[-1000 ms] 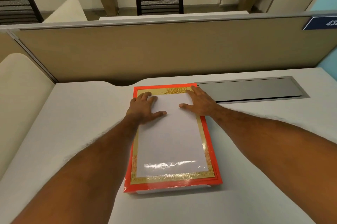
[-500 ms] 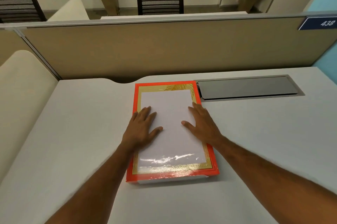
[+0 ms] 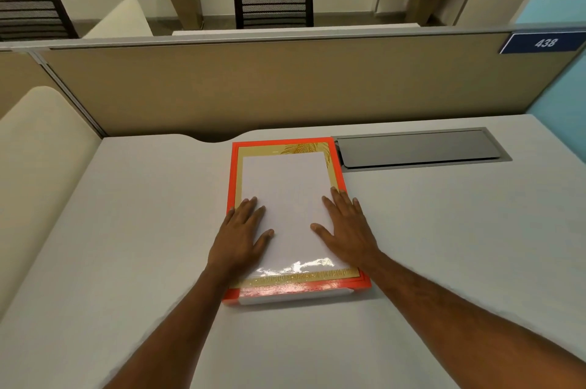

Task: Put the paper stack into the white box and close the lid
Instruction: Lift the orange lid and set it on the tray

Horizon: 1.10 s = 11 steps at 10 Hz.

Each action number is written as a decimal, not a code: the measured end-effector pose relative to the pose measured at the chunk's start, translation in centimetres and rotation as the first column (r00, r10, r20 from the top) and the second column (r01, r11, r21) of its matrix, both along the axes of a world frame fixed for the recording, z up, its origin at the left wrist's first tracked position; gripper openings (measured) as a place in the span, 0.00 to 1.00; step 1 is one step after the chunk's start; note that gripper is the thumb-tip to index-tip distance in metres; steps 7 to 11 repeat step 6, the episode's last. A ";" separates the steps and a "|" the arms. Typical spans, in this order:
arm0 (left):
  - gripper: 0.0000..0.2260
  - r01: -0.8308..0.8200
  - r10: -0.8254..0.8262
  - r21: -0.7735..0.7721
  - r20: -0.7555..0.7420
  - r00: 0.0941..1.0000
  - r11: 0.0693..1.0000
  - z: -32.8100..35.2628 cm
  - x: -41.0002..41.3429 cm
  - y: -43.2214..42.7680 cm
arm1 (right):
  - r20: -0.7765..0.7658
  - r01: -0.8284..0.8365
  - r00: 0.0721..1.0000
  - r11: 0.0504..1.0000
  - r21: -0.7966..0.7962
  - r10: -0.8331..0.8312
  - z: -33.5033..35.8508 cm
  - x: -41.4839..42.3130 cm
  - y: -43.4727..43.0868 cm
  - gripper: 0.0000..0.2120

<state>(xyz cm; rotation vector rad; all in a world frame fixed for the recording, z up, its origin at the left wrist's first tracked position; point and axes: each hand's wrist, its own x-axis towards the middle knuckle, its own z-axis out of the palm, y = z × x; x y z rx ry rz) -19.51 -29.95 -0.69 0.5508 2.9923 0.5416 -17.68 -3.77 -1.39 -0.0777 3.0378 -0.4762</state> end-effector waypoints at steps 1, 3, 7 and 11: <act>0.32 0.045 -0.045 -0.043 0.004 0.999 0.998 -0.5 2.7 0.0 | -0.012 -0.017 1.000 1.000 0.007 0.017 -0.6 2.8 -0.2 0.38; 0.32 0.043 -0.042 -0.077 0.014 0.999 0.996 -0.2 3.8 0.1 | 0.017 -0.021 1.000 1.000 0.008 0.021 -0.7 4.5 -0.4 0.37; 0.34 0.034 -0.033 -0.134 0.007 0.999 0.990 2.3 3.8 1.0 | 0.001 -0.011 1.000 0.997 0.071 0.011 2.5 4.9 1.1 0.38; 0.34 0.034 -0.033 -0.134 0.007 0.999 0.990 2.3 3.8 1.0 | 0.001 -0.011 1.000 0.997 0.071 0.011 2.5 4.9 1.1 0.38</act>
